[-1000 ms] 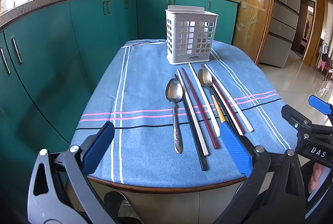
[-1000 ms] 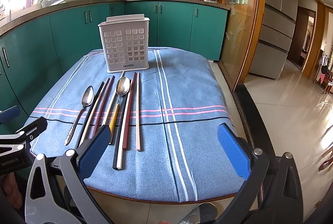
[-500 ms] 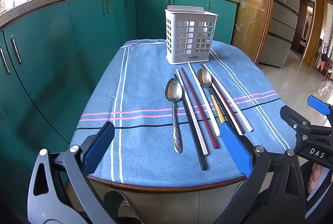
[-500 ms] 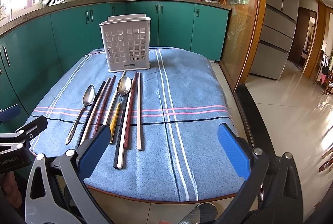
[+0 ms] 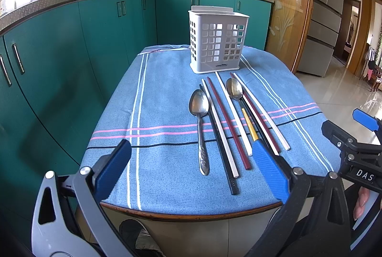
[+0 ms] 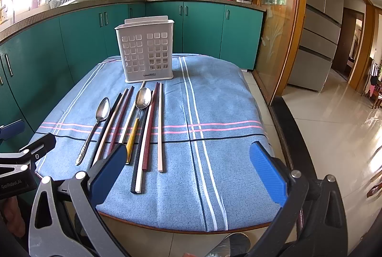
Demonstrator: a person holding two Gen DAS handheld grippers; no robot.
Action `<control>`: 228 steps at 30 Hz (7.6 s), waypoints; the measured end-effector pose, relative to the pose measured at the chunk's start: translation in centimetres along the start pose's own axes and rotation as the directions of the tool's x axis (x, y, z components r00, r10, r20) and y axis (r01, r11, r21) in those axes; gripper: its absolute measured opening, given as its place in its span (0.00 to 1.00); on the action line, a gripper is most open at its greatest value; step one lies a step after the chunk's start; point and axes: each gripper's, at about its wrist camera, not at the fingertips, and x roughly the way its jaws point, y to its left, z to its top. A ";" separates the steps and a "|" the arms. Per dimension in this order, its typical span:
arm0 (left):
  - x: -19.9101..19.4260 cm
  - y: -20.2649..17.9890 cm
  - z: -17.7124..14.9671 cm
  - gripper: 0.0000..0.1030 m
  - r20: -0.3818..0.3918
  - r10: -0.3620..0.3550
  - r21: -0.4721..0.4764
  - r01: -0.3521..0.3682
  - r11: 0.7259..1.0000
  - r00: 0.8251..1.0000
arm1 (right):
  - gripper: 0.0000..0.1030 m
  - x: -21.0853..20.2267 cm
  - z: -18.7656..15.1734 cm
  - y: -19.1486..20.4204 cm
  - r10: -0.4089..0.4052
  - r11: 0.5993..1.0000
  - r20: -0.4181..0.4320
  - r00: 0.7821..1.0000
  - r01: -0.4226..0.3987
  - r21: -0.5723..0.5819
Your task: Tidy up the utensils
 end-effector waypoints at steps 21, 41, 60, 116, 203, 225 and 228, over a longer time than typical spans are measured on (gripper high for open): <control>-0.3 0.5 -0.3 0.97 0.068 -0.053 -0.006 0.054 0.999 0.996 | 0.98 -0.9 0.3 -0.5 0.045 0.999 0.081 0.996 -0.046 0.008; 7.7 0.7 9.1 0.95 -0.063 -0.198 0.144 0.205 0.968 0.978 | 0.97 1.5 1.1 -3.4 0.082 0.995 0.056 0.995 -0.085 0.055; 20.2 2.4 7.9 0.43 -0.296 -0.393 0.125 0.443 0.888 0.871 | 0.97 6.2 0.6 -3.6 0.078 0.995 -0.059 0.995 -0.074 0.065; 6.2 5.6 11.3 0.01 0.210 -0.336 0.138 0.312 0.940 0.918 | 0.55 17.4 9.3 1.8 0.427 0.834 -0.335 0.840 -0.509 -0.213; -0.5 6.0 16.8 0.01 0.410 -0.064 0.061 0.042 0.997 0.910 | 0.02 11.0 33.7 4.0 -0.075 0.937 0.403 0.912 0.203 -0.283; 1.1 6.9 16.6 0.01 0.375 -0.044 0.050 0.028 0.998 0.926 | 0.90 8.2 20.3 -0.9 -0.007 0.999 0.376 0.927 0.024 -0.038; 1.6 6.5 16.5 0.01 0.372 -0.032 0.044 0.017 0.999 0.928 | 0.96 4.6 14.5 -3.4 -0.027 0.999 0.446 0.895 0.004 0.052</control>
